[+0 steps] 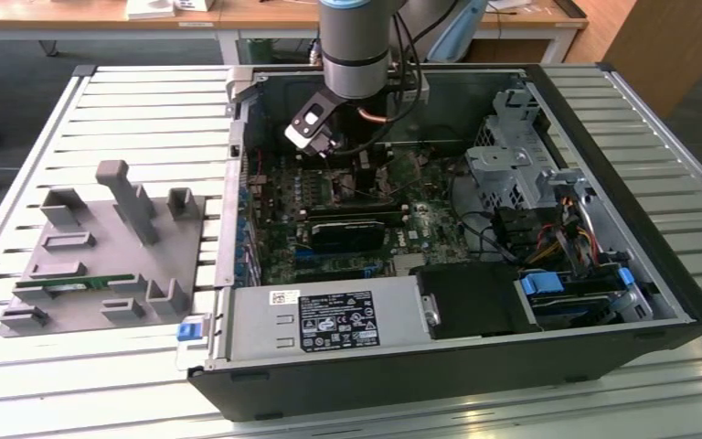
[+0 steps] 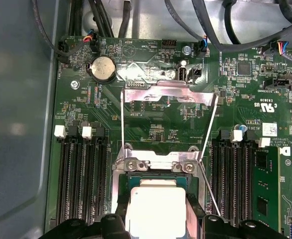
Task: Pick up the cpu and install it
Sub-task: 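Place the cpu into insertion slot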
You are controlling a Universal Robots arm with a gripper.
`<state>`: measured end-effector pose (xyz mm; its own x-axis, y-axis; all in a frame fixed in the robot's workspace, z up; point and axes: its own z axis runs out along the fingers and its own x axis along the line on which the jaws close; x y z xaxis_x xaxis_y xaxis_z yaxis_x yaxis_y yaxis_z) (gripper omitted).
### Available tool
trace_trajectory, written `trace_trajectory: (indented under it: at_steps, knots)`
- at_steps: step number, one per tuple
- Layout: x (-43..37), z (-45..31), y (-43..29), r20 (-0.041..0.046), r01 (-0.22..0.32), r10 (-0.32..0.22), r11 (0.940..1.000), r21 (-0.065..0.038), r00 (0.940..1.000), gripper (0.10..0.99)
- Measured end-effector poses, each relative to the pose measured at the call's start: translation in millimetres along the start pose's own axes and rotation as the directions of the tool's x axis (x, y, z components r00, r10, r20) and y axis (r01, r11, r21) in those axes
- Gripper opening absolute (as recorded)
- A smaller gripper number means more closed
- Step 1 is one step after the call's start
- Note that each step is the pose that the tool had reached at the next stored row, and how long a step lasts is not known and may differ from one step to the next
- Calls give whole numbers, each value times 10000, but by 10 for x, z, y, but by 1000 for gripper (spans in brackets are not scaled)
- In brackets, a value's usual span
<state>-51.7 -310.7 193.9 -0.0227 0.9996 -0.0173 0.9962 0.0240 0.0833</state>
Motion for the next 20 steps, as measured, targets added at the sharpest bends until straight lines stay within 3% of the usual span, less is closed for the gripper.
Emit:
trace_trajectory:
  at_steps: [7,8,17,19,20]
  knots:
    - [3,5,0,-11,-3,3,10000,-8,10000,541]
    - [1,1,-1,-2,-2,2,10000,-2,10000,604]
    - [0,-8,0,-6,-11,11,10000,0,10000,604]
    - [-1,-11,0,-6,-11,11,10000,2,10000,588]
    - [-1,-20,1,-5,-13,13,10000,2,10000,533]
